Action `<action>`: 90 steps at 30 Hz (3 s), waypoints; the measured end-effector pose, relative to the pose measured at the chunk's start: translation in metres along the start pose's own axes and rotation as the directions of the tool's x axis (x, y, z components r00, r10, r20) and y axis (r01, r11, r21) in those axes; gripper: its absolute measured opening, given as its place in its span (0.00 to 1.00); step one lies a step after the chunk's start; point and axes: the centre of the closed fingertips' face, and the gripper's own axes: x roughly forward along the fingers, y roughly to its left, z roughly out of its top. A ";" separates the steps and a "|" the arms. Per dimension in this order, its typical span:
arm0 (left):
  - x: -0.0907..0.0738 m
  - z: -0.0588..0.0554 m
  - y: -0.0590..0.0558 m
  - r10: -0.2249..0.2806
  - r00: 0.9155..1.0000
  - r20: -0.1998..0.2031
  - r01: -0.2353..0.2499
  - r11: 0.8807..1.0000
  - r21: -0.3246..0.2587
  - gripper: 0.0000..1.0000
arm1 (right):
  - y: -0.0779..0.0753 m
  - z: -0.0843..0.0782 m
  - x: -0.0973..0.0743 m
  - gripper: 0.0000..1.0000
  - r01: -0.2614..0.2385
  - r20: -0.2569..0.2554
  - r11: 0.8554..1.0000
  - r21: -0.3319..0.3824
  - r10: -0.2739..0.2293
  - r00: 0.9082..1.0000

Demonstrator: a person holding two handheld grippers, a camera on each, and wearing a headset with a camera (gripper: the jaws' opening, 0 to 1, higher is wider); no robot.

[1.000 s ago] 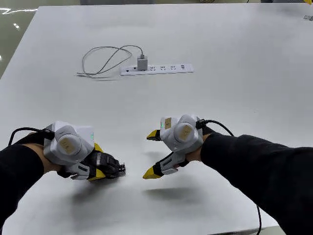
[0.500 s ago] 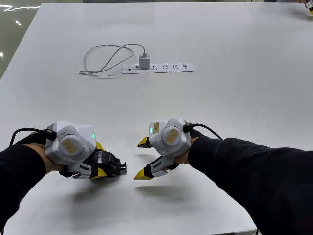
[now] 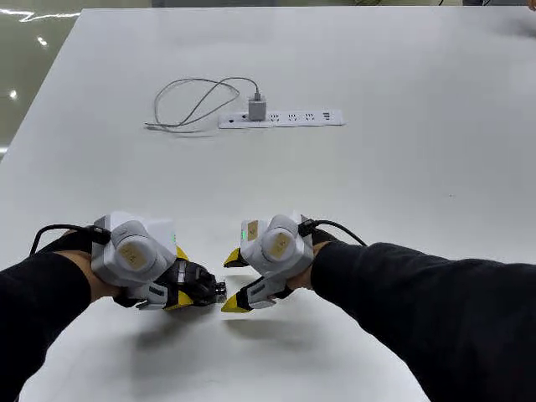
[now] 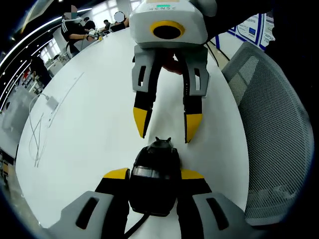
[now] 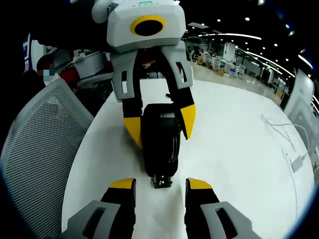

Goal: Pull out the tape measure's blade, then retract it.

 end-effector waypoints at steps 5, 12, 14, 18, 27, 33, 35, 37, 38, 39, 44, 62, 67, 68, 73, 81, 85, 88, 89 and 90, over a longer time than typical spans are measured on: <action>0.001 0.000 0.001 -0.001 1.000 0.002 0.001 1.000 0.000 0.31 | -0.006 -0.003 0.004 0.28 0.008 -0.018 1.000 -0.009 -0.008 1.000; 0.001 -0.001 0.001 -0.005 1.000 0.010 0.005 1.000 -0.002 0.31 | -0.007 -0.004 0.012 0.22 0.000 -0.035 1.000 -0.028 -0.001 0.999; 0.002 -0.001 0.001 -0.008 1.000 0.013 0.008 1.000 -0.002 0.31 | -0.008 -0.005 0.013 0.19 0.002 -0.043 1.000 -0.027 -0.003 0.999; 0.002 -0.001 0.001 -0.011 1.000 0.016 0.011 1.000 -0.004 0.32 | -0.006 -0.006 0.015 0.15 0.001 -0.042 1.000 -0.027 -0.002 0.999; 0.002 -0.001 0.002 -0.010 1.000 0.019 0.010 1.000 -0.006 0.32 | -0.005 -0.008 0.020 0.12 -0.009 -0.059 0.999 0.037 0.011 0.998; 0.001 -0.002 0.002 -0.013 1.000 0.019 0.014 1.000 -0.003 0.31 | -0.005 -0.007 0.020 0.10 -0.036 -0.060 0.999 -0.014 0.035 0.998; 0.001 -0.002 0.002 -0.014 1.000 0.017 0.014 1.000 -0.004 0.31 | -0.005 -0.008 0.019 0.10 -0.048 -0.058 0.999 -0.023 0.047 0.997; 0.001 -0.002 0.002 -0.018 1.000 0.009 0.018 1.000 0.004 0.31 | -0.005 -0.008 0.018 0.09 -0.054 -0.059 0.998 -0.019 0.053 0.997; 0.001 -0.002 0.002 -0.022 1.000 0.002 0.022 1.000 0.013 0.31 | -0.004 -0.008 0.018 0.09 -0.054 -0.060 0.998 -0.015 0.053 0.997; 0.001 -0.002 0.002 -0.023 1.000 0.000 0.023 1.000 0.014 0.31 | -0.004 -0.008 0.018 0.09 -0.053 -0.060 0.999 -0.013 0.052 0.997; 0.001 -0.002 0.001 -0.027 1.000 0.007 0.027 1.000 0.009 0.31 | -0.003 -0.010 0.016 0.09 -0.048 -0.058 0.999 0.018 0.049 0.997; 0.002 -0.002 0.001 -0.021 1.000 0.007 0.021 1.000 0.000 0.31 | -0.004 -0.016 0.010 0.09 -0.040 -0.069 0.999 0.015 0.041 0.997; 0.002 -0.002 0.001 -0.029 1.000 0.002 0.029 1.000 0.004 0.31 | -0.005 -0.018 0.008 0.09 -0.037 -0.071 0.999 0.019 0.039 0.997; 0.002 -0.002 0.001 -0.031 1.000 0.000 0.031 0.999 0.005 0.31 | -0.005 -0.018 0.008 0.09 -0.037 -0.070 0.999 0.024 0.039 0.997; 0.002 -0.003 0.001 -0.031 1.000 -0.003 0.031 1.000 0.004 0.31 | -0.005 -0.020 0.007 0.09 -0.036 -0.070 0.999 0.029 0.038 0.997; 0.002 -0.003 0.002 -0.027 1.000 -0.005 0.027 1.000 0.004 0.31 | -0.007 -0.023 0.005 0.09 -0.022 -0.070 0.999 0.026 0.023 0.997; 0.002 -0.003 0.002 -0.027 1.000 -0.006 0.027 1.000 0.004 0.31 | -0.007 -0.024 0.004 0.09 -0.025 -0.076 0.999 0.033 0.027 0.997; 0.002 -0.003 0.002 -0.027 1.000 -0.007 0.027 1.000 0.004 0.31 | -0.007 -0.026 0.003 0.09 -0.027 -0.076 0.999 0.035 0.030 0.997; 0.002 -0.003 0.002 -0.026 1.000 -0.007 0.026 1.000 0.004 0.31 | -0.007 -0.026 0.002 0.09 -0.028 -0.077 0.999 0.037 0.030 0.997; 0.002 -0.003 0.002 -0.026 1.000 -0.007 0.026 1.000 0.004 0.31 | -0.007 -0.026 0.002 0.09 -0.028 -0.076 0.999 0.037 0.031 0.997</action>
